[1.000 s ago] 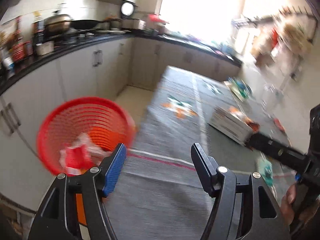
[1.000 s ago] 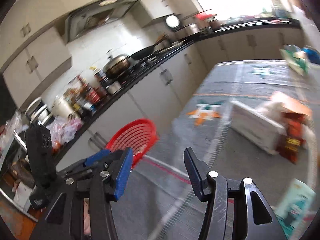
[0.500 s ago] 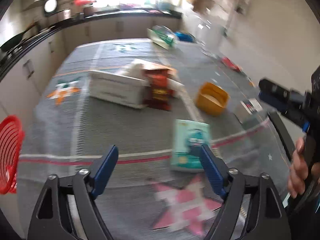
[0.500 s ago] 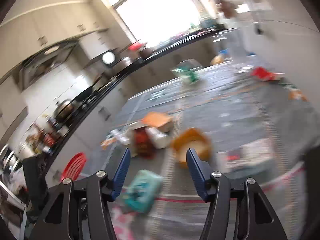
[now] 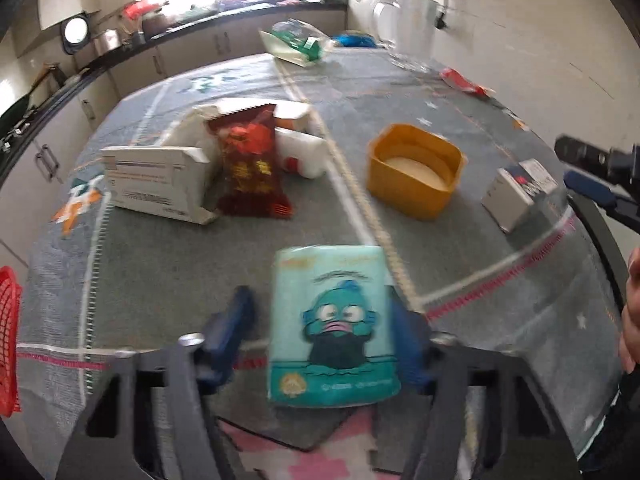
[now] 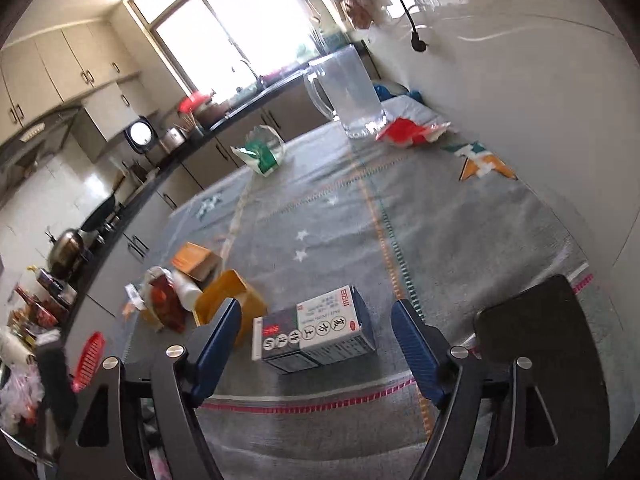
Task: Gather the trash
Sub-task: 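Grasp the blue Hangyodon tissue pack with the left tool while the right tool grasps the white medicine box, then lift the tissue pack with the left tool while the right tool lifts the medicine box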
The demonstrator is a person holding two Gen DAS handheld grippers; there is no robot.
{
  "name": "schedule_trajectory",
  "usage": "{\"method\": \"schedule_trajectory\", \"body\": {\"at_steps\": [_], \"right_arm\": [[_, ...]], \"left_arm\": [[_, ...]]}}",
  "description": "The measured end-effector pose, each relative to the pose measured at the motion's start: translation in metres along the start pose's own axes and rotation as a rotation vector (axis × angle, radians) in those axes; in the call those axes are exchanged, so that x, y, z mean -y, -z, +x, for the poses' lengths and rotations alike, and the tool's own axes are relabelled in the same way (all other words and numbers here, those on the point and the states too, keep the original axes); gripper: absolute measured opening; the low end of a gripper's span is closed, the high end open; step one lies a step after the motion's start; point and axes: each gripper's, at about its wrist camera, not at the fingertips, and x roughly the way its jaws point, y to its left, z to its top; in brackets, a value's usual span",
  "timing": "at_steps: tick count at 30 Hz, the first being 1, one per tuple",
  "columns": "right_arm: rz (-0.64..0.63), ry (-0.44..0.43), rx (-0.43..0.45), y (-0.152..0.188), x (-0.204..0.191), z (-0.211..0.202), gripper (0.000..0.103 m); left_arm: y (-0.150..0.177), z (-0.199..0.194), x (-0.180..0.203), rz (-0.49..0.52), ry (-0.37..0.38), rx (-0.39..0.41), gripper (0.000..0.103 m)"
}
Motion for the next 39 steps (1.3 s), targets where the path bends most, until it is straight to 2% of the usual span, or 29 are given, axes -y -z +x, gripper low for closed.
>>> {"method": "schedule_trajectory", "body": {"at_steps": [4, 7, 9, 12, 13, 14, 17, 18, 19, 21, 23, 24, 25, 26, 31, 35, 39], "right_arm": [[0.002, 0.011, -0.021, 0.003, 0.007, 0.016, 0.082], [-0.021, -0.063, -0.061, 0.009, -0.001, 0.022, 0.083], [-0.09, -0.144, -0.12, 0.02, -0.02, 0.02, 0.083], [-0.174, -0.347, -0.236, 0.036, -0.044, 0.013, 0.083], [-0.2, -0.375, -0.246, 0.039, -0.049, 0.009, 0.083], [-0.231, -0.359, -0.23, 0.039, -0.052, 0.002, 0.083], [-0.338, -0.183, -0.119, 0.028, -0.055, -0.008, 0.085], [-0.353, -0.133, -0.109, 0.024, -0.054, -0.004, 0.085], [-0.357, -0.124, -0.123, 0.021, -0.054, 0.002, 0.085], [-0.358, -0.147, -0.167, 0.021, -0.057, 0.016, 0.085], [-0.361, -0.13, -0.21, 0.027, -0.061, 0.033, 0.084], [-0.363, -0.105, -0.219, 0.031, -0.063, 0.04, 0.074], [-0.368, -0.092, -0.222, 0.034, -0.064, 0.044, 0.05], [-0.373, -0.086, -0.233, 0.037, -0.067, 0.049, 0.04], [-0.386, -0.085, -0.172, 0.045, -0.072, 0.033, 0.04], [-0.377, -0.123, -0.12, 0.047, -0.079, 0.016, 0.04], [-0.379, -0.142, -0.106, 0.049, -0.089, 0.013, 0.04]], "left_arm": [[0.001, -0.002, -0.023, -0.064, -0.007, 0.017, 0.05], [0.001, -0.003, -0.029, -0.083, 0.002, 0.02, 0.05], [0.001, -0.004, -0.03, -0.087, 0.009, 0.022, 0.05], [0.002, -0.004, -0.034, -0.102, 0.026, 0.026, 0.05], [0.003, -0.005, -0.034, -0.105, 0.03, 0.027, 0.05], [0.003, -0.005, -0.035, -0.109, 0.033, 0.028, 0.05], [0.003, -0.005, -0.035, -0.105, 0.029, 0.029, 0.05], [0.004, -0.006, -0.035, -0.105, 0.029, 0.029, 0.05], [0.003, -0.005, -0.035, -0.106, 0.03, 0.029, 0.05], [0.003, -0.006, -0.035, -0.108, 0.03, 0.03, 0.049], [0.003, -0.006, -0.034, -0.106, 0.027, 0.03, 0.049], [0.003, -0.006, -0.034, -0.104, 0.024, 0.03, 0.049], [0.003, -0.006, -0.034, -0.103, 0.022, 0.031, 0.048], [0.003, -0.007, -0.034, -0.105, 0.021, 0.033, 0.048], [0.004, -0.013, -0.034, -0.112, 0.013, 0.068, 0.044], [0.005, -0.017, -0.036, -0.13, -0.009, 0.087, 0.043], [0.005, -0.02, -0.038, -0.145, -0.032, 0.097, 0.043]]}}
